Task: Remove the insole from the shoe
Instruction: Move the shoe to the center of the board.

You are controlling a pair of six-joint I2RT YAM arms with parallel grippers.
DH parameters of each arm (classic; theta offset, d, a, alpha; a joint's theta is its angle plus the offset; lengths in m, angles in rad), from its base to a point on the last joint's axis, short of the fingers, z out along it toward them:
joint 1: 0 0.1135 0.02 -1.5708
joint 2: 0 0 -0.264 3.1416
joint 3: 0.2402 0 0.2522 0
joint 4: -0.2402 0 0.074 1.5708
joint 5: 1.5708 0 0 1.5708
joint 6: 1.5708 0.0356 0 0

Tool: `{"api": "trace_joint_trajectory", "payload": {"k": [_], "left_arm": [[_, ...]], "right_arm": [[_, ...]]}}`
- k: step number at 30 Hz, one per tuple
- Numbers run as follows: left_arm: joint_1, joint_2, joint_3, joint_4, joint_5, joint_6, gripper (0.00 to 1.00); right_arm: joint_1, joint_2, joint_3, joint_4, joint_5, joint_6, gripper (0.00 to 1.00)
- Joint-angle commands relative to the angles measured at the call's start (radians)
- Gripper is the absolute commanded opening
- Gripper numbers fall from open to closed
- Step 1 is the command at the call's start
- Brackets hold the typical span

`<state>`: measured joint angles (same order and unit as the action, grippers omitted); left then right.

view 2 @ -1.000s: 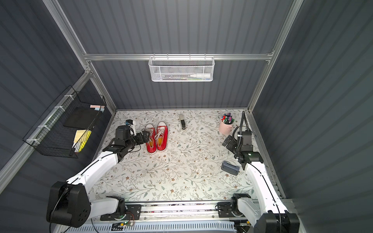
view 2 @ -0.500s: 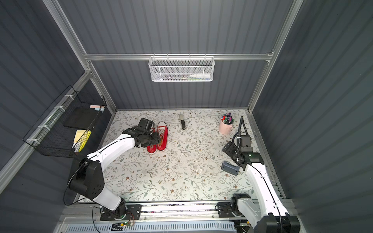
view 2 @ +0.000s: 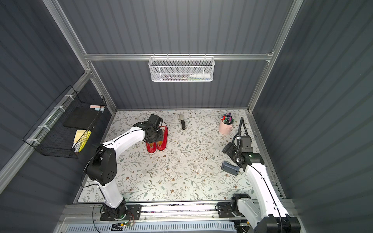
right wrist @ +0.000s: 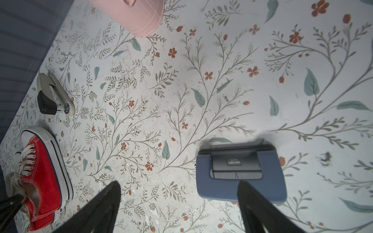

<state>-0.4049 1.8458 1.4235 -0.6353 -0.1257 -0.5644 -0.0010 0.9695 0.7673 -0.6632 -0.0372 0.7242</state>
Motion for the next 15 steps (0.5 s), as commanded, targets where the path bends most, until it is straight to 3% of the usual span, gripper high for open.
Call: {"api": "trace_joint_trajectory", "payload": {"k": [1,15], "left_arm": [[-0.006,0.023,0.024,-0.039,-0.044,-0.007,0.41],[-0.006,0.112,0.050,-0.049,-0.078,-0.027,0.30]], "right_arm": [[0.004,-0.017,0.017,-0.027,0.026,-0.005,0.92],[0.003,-0.014,0.015,-0.019,0.034,-0.007,0.92]]}}
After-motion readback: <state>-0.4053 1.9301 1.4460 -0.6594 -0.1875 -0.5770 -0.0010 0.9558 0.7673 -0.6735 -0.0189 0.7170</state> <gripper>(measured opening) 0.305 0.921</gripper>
